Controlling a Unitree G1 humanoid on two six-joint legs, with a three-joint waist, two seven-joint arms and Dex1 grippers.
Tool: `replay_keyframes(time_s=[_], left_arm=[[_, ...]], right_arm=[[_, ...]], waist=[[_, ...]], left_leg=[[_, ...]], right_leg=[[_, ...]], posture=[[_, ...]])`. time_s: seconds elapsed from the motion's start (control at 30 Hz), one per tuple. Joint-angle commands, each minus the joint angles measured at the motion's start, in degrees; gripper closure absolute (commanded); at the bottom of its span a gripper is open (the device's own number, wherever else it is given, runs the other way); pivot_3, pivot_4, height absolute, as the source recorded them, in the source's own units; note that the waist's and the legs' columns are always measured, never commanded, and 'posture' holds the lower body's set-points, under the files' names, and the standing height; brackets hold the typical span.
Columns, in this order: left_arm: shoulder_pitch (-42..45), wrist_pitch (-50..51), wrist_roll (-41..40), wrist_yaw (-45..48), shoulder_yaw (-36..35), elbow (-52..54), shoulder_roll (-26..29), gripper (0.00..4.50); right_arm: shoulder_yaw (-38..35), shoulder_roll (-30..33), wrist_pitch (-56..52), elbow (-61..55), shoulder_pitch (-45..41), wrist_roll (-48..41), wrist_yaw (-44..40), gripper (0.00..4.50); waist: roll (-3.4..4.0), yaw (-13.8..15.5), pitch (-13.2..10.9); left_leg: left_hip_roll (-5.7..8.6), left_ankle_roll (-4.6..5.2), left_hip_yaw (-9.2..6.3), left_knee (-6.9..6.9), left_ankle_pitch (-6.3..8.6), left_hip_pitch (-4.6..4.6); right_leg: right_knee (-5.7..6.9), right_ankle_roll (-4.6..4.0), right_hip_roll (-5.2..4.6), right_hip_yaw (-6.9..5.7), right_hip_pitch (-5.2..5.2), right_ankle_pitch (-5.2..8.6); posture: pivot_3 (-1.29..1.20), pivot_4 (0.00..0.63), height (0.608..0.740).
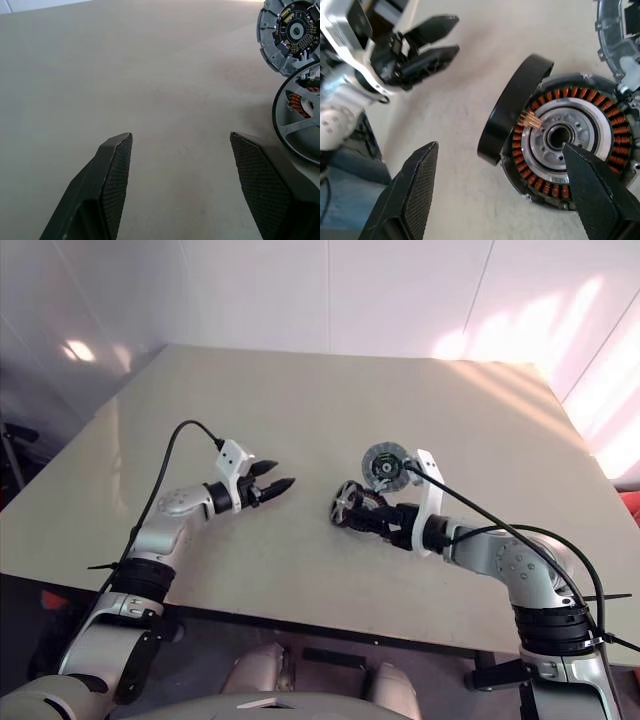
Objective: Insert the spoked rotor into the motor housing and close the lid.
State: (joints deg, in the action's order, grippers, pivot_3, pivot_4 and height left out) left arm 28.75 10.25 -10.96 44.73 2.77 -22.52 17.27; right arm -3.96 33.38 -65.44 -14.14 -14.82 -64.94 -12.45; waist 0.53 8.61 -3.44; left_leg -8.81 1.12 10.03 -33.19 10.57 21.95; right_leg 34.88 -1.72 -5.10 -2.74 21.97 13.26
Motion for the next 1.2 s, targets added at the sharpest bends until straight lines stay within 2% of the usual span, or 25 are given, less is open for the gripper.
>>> replay_keyframes(time_s=[0.03, 0.93, 1.03, 1.2], left_arm=[[0.7, -0.8, -0.3, -0.2, -0.7, 1.2, 0.4, 1.16], [-0.3, 3.4, -0.7, -1.4, -0.5, 6.8, 0.5, 1.16], [-0.3, 2.7, -0.6, -1.4, -0.6, 5.9, 0.4, 1.16], [-0.4, 1.6, -0.4, -1.3, -0.6, 4.7, 0.4, 1.16]], right_arm=[[0.3, 0.7, 0.2, -3.0, -2.0, 3.3, -0.6, 0.03], [-2.3, -6.5, -5.8, -3.7, -7.4, 7.2, 4.1, 0.03], [-2.2, -7.1, -6.0, -3.0, -7.3, 8.3, 4.5, 0.64], [-2.6, -7.7, -6.3, -3.0, -7.4, 9.1, 4.2, 2.38]], waist=[[0.00, 0.0, 0.0], [0.00, -0.1, 0.0], [0.01, -0.1, 0.0], [0.01, -0.1, 0.0]], left_leg=[[0.00, 0.00, 0.00, 0.00, 0.00, 0.00], [-0.01, -0.03, 0.00, -0.07, -0.02, -0.06], [-0.01, -0.04, 0.00, -0.07, -0.02, -0.06], [-0.01, -0.04, 0.00, -0.08, -0.02, -0.07]], right_leg=[[0.00, 0.00, 0.00, 0.00, -0.01, 0.00], [0.17, -0.02, 0.00, 0.01, 0.00, -0.01], [0.19, -0.02, 0.00, 0.01, 0.00, 0.00], [0.20, -0.02, 0.00, 0.02, 0.00, 0.00]], posture=[[0.00, 0.000, 0.740], [0.00, 0.000, 0.740], [0.00, 0.000, 0.740], [0.00, 0.000, 0.740]])
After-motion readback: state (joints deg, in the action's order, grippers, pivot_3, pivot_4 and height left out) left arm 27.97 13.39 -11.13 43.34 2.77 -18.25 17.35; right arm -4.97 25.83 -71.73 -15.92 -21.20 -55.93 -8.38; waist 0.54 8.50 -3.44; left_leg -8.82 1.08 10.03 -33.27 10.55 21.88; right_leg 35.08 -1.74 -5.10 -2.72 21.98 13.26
